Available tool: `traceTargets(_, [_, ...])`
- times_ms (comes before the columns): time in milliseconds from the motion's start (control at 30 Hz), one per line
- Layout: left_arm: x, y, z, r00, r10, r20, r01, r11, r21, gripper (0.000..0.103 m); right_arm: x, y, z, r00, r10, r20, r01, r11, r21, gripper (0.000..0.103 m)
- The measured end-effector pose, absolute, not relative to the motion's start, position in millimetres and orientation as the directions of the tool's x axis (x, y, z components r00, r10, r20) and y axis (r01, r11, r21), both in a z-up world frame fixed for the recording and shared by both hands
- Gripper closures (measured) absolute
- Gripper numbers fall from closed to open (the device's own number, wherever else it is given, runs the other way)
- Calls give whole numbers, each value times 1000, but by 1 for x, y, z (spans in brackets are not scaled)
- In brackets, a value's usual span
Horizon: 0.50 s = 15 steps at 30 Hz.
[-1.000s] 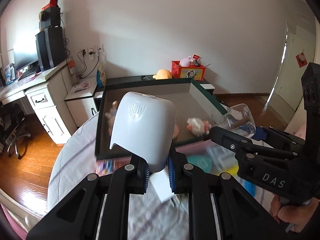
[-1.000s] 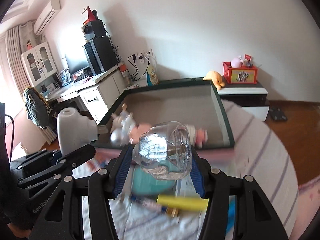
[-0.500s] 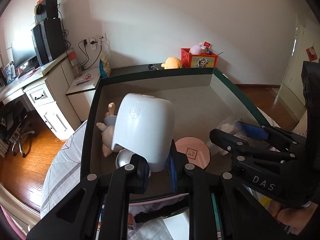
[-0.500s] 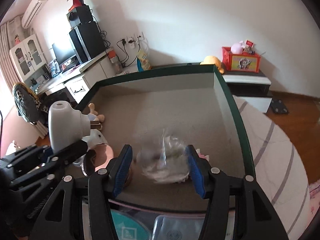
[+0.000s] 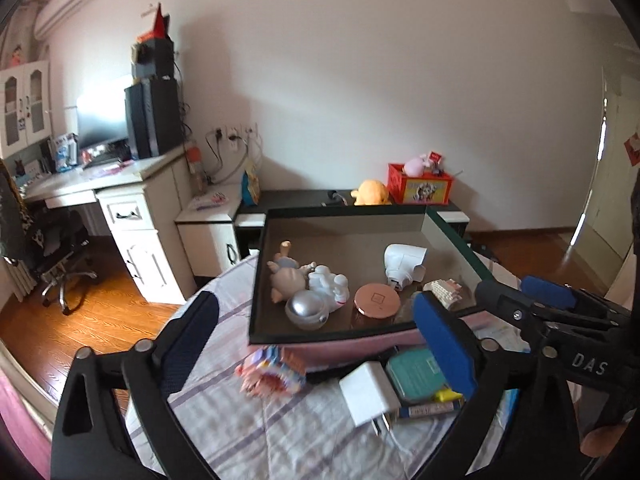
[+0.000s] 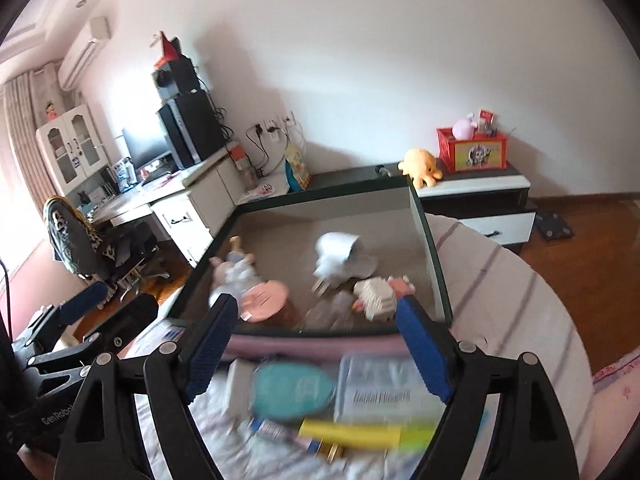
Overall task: Organize rigid objects
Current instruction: 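Lower the white object and glass jar into the pink box and release, then withdraw both tools from the box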
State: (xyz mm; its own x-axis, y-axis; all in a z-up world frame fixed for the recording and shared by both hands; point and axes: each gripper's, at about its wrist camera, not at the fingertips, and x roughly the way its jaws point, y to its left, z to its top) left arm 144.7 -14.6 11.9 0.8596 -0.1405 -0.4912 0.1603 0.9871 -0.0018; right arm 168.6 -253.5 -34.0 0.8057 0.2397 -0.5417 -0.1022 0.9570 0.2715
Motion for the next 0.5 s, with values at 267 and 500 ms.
traceTargets(267, [51, 5, 31, 908, -81, -412, 100, 995, 25, 0, 63, -230, -10, 880, 167, -445, -102, 981, 167, 0])
traceTargets(500, [-2, 10, 39, 923, -77, -377, 99, 994, 39, 0, 4, -225, 2, 901, 135, -413, -79, 986, 150, 0])
